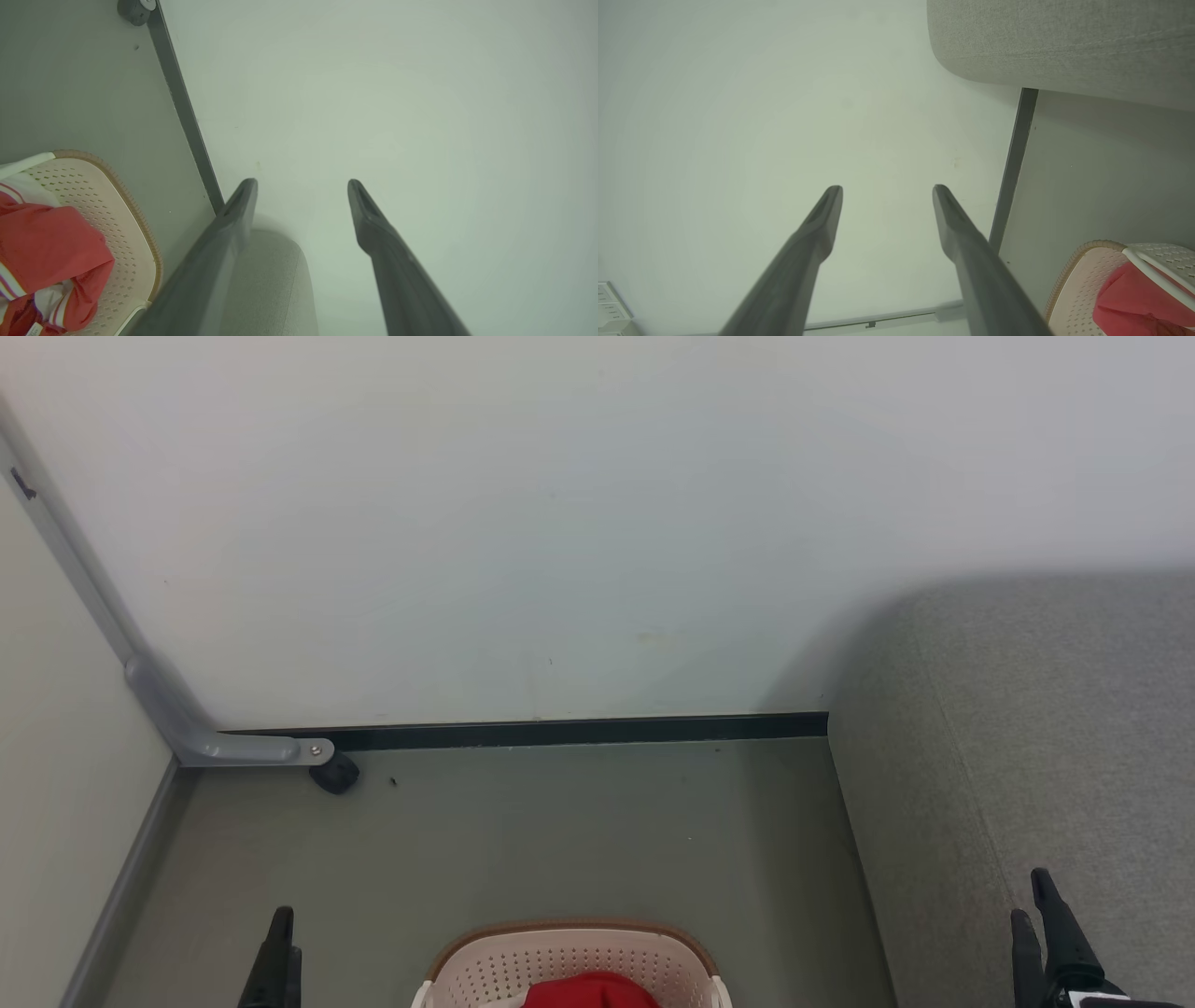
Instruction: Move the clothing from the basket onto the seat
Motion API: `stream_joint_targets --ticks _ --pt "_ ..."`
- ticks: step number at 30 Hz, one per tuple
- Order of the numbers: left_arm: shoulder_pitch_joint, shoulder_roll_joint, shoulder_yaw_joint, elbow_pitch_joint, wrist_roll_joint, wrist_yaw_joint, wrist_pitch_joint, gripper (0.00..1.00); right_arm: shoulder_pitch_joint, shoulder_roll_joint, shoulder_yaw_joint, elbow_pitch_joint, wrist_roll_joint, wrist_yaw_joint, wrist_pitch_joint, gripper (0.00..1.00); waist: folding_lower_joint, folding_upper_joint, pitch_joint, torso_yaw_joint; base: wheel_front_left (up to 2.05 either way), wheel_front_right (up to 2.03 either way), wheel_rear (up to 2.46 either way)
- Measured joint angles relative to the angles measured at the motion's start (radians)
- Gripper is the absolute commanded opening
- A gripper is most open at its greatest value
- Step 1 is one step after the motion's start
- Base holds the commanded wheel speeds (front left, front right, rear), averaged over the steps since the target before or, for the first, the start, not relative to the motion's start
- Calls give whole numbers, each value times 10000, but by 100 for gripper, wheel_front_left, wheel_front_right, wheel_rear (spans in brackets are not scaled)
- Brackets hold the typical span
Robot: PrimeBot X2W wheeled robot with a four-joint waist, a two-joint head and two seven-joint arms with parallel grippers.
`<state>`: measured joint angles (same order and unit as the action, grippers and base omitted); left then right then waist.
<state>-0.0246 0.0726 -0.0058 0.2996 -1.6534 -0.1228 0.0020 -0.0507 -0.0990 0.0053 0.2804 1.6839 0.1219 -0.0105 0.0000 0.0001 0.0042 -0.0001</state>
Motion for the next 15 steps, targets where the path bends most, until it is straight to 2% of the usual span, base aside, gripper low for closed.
stream_joint_targets --ticks 7,15 --pt "-100 10 -100 -205 566 0 -257 100 -38 -48 221 -219 -652 2 -188 100 0 0 14 -2 0 0 0" --pt "-144 219 -349 -345 1714 -2 -583 100 -269 -460 694 -443 -1856 2 -451 100 0 0 47 -5 0 0 0"
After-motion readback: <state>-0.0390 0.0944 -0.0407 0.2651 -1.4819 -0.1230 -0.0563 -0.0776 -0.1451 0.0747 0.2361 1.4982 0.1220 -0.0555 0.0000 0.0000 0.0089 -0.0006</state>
